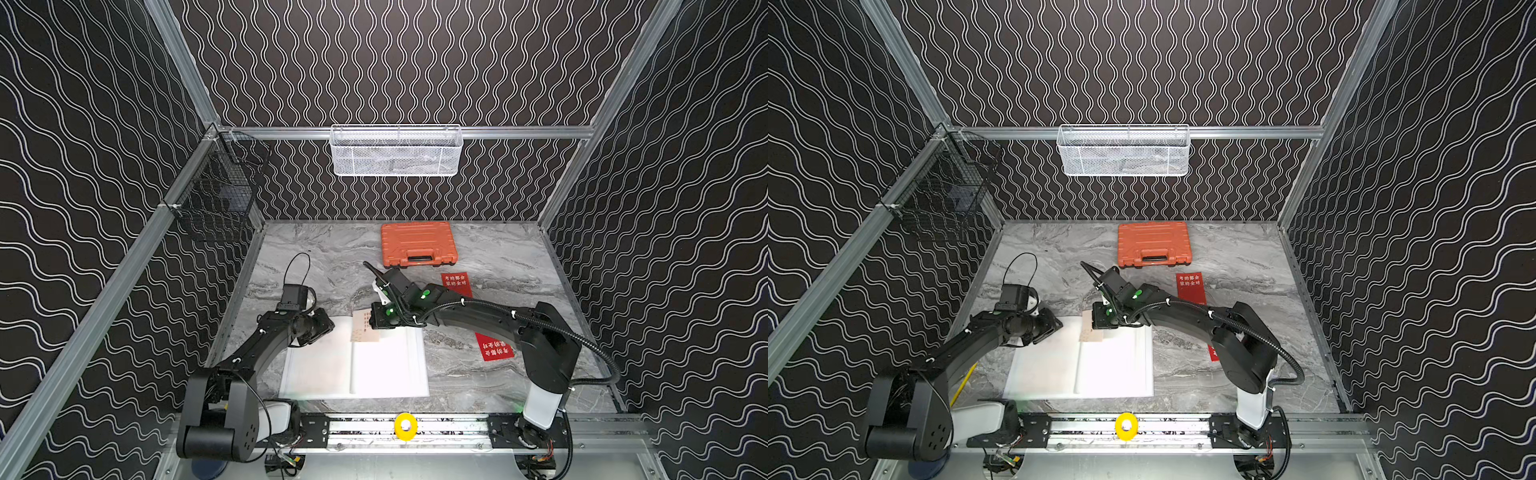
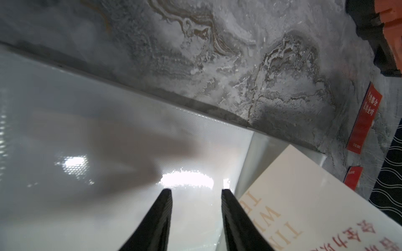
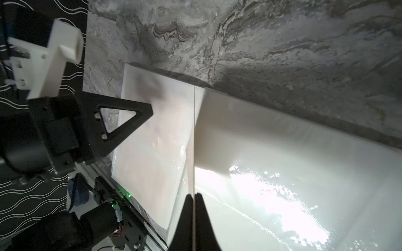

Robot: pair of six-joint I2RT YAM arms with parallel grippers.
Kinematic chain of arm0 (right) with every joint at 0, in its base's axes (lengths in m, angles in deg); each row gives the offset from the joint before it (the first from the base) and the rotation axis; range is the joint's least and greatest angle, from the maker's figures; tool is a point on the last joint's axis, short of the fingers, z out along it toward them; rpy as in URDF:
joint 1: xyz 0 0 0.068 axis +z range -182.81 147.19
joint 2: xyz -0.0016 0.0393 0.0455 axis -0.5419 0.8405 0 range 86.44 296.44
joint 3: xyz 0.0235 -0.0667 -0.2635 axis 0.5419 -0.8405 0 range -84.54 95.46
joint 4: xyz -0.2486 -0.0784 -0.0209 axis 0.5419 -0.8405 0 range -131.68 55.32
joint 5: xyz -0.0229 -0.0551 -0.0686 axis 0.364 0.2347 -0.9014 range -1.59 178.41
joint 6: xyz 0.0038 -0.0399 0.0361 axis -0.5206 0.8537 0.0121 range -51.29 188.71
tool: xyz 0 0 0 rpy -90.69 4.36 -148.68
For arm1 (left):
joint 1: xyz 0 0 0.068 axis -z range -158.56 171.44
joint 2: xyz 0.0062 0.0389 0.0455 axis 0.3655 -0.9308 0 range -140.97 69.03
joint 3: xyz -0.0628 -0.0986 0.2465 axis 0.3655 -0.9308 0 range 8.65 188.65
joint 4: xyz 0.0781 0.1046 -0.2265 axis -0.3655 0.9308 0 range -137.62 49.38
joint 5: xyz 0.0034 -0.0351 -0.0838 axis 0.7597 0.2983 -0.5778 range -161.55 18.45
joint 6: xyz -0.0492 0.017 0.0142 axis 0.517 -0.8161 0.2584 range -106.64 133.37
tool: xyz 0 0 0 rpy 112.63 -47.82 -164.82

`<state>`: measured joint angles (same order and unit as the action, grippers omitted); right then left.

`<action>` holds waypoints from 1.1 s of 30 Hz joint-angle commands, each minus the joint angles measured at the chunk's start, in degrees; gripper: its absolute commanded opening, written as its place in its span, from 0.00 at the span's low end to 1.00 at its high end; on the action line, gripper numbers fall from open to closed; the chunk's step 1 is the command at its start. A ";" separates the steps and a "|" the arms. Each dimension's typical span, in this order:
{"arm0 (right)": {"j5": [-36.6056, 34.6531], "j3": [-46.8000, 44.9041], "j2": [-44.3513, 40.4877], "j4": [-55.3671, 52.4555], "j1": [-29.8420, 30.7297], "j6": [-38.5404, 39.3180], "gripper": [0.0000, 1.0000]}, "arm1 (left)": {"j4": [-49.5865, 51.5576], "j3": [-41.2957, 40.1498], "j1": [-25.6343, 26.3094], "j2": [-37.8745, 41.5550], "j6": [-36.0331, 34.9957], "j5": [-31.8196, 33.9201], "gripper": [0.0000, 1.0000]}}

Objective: Place the photos into the photo albums
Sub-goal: Insert the photo into the photo album.

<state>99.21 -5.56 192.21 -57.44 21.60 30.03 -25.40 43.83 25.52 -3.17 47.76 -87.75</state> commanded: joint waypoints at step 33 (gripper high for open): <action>5.14 -4.01 2.59 3.45 -0.42 0.25 0.00 | -2.36 -3.00 -3.10 3.98 4.90 10.88 0.43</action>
<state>102.16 -9.41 194.64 -55.54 21.47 30.30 -26.36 41.05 22.67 0.80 51.91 -78.70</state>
